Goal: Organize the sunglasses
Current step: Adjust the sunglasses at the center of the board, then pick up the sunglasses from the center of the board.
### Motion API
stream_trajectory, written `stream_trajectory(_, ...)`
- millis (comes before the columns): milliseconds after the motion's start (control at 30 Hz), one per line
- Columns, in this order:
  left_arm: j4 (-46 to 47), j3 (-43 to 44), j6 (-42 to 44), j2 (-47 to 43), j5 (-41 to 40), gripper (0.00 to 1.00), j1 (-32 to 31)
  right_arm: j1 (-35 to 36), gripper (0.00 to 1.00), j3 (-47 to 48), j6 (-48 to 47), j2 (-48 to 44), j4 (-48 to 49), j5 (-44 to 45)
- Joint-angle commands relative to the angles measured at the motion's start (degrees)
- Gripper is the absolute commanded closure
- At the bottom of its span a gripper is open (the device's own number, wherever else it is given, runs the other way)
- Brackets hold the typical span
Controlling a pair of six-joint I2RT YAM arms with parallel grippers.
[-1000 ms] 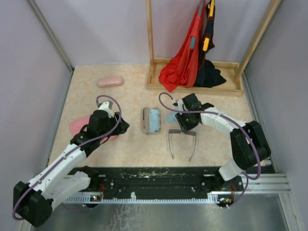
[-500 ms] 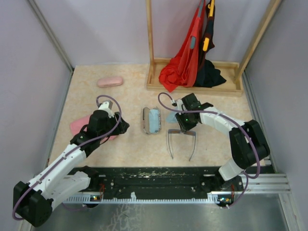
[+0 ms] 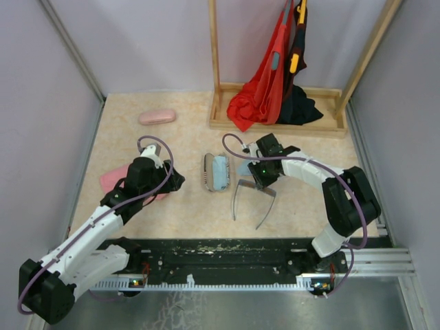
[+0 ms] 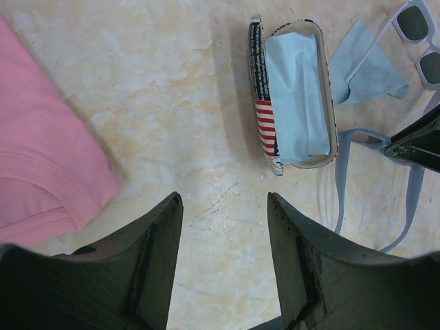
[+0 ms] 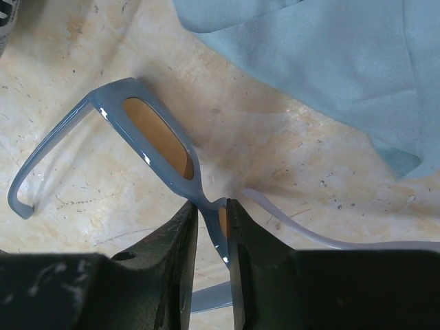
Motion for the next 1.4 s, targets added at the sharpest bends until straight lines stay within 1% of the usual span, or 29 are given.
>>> stream_trajectory(0,-0.08,1.06,0.94,-0.55,-0.07,0.41,-0.12,1.09,0.78,2.9,0.34,-0.86,1.92,-0.76)
stream_trajectory(100,0.0,1.14,0.93,-0.4,0.02,0.41,-0.12,1.84,0.79,2.59,2.09,-2.15,1.82,-0.56)
stream_trajectory(200,-0.06,1.16,1.03,-0.38,0.1,0.41,-0.17,3.02,0.79,1.98,5.95,-3.29,1.27,1.7)
stream_trajectory(267,-0.18,1.15,1.1,-0.38,0.02,0.41,-0.14,4.28,0.79,0.9,9.94,-4.06,1.42,3.98)
stream_trajectory(400,-0.38,0.98,1.13,-0.85,-0.01,0.41,-0.13,5.89,0.79,-1.83,20.79,-5.42,2.39,7.32)
stream_trajectory(500,-0.56,1.07,1.1,-1.11,-0.16,0.41,-0.14,7.07,0.7,-4.12,24.44,-7.4,4.97,7.15)
stream_trajectory(600,-0.69,1.16,1.1,-1.21,-0.2,0.41,-0.12,8.06,0.64,-4.22,22.47,-8.33,6.3,6.13)
stream_trajectory(667,-0.82,1.24,1.14,-1.2,-0.28,0.41,-0.12,8.18,0.62,-2.87,19.69,-7.81,5.38,6.25)
stream_trajectory(767,-0.95,1.26,0.91,-1.4,-0.4,0.41,-0.14,8.29,0.62,-0.85,14.37,-7.18,3.91,6.37)
stream_trajectory(867,-0.87,1.25,0.79,-1.47,-0.34,0.41,-0.14,8.27,0.64,-0.13,9.48,-7.02,3.8,5.8)
stream_trajectory(1033,-1.13,1.18,0.66,-1.72,-0.9,0.41,-0.13,8.27,0.66,0.3,5.58,-5.47,3.61,5.76)
stream_trajectory(1367,-1.21,0.5,0.16,-2.71,-1.3,0.41,-0.13,8.27,0.74,1.05,3.34,-2.0,3.18,4.99)
